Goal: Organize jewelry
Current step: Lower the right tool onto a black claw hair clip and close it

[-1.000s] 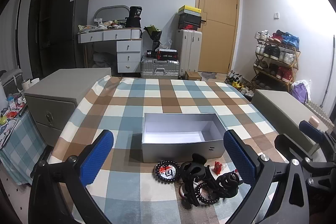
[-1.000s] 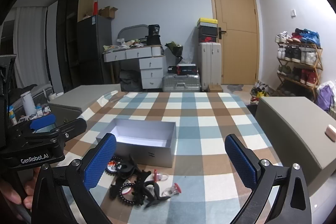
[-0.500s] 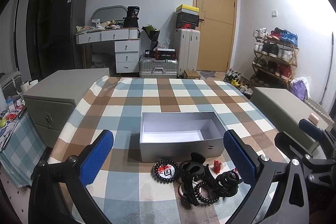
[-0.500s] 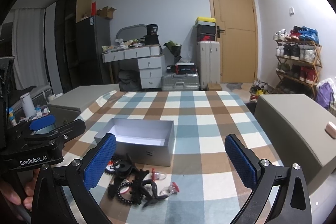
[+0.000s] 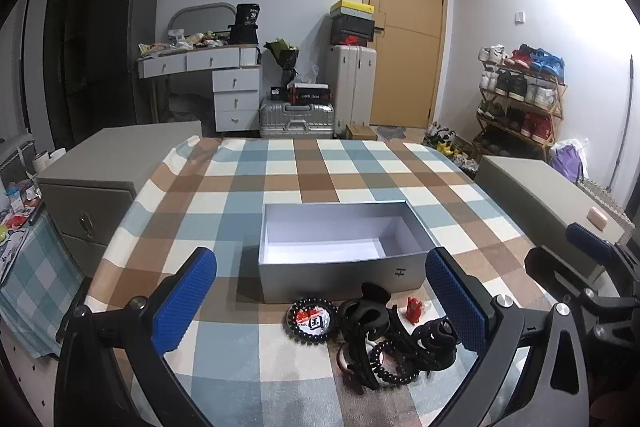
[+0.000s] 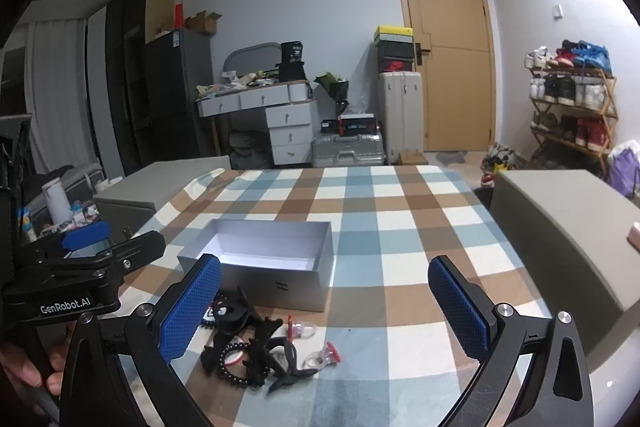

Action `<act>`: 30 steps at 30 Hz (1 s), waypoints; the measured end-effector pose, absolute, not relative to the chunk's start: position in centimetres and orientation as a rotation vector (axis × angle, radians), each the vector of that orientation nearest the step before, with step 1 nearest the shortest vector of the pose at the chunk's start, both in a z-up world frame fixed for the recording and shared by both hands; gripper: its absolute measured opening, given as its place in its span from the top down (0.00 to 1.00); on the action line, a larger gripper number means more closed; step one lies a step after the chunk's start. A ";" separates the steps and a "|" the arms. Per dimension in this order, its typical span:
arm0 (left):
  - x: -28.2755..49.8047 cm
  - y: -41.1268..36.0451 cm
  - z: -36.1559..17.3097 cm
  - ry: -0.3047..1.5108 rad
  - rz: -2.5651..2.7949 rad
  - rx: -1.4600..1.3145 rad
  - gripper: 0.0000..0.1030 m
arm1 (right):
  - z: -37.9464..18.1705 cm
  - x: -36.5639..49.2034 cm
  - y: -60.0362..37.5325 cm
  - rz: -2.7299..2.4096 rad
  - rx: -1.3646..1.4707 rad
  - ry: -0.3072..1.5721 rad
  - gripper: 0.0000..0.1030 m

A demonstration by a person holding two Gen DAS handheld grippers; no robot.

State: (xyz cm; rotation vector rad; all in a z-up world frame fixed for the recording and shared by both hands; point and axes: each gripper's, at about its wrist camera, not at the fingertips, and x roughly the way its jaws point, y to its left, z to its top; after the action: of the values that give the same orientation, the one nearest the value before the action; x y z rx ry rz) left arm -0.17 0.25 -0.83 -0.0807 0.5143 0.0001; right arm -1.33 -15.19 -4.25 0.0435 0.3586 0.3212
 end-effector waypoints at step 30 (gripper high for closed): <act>0.3 2.0 -5.6 0.646 -0.085 -0.095 0.01 | -12.5 2.6 -13.6 0.635 0.144 0.696 0.35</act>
State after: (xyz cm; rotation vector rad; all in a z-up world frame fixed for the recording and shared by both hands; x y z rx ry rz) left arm 0.31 1.96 -5.65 -0.0955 0.6462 -0.0852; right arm 2.59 -13.61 -12.52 0.1444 0.6965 0.6347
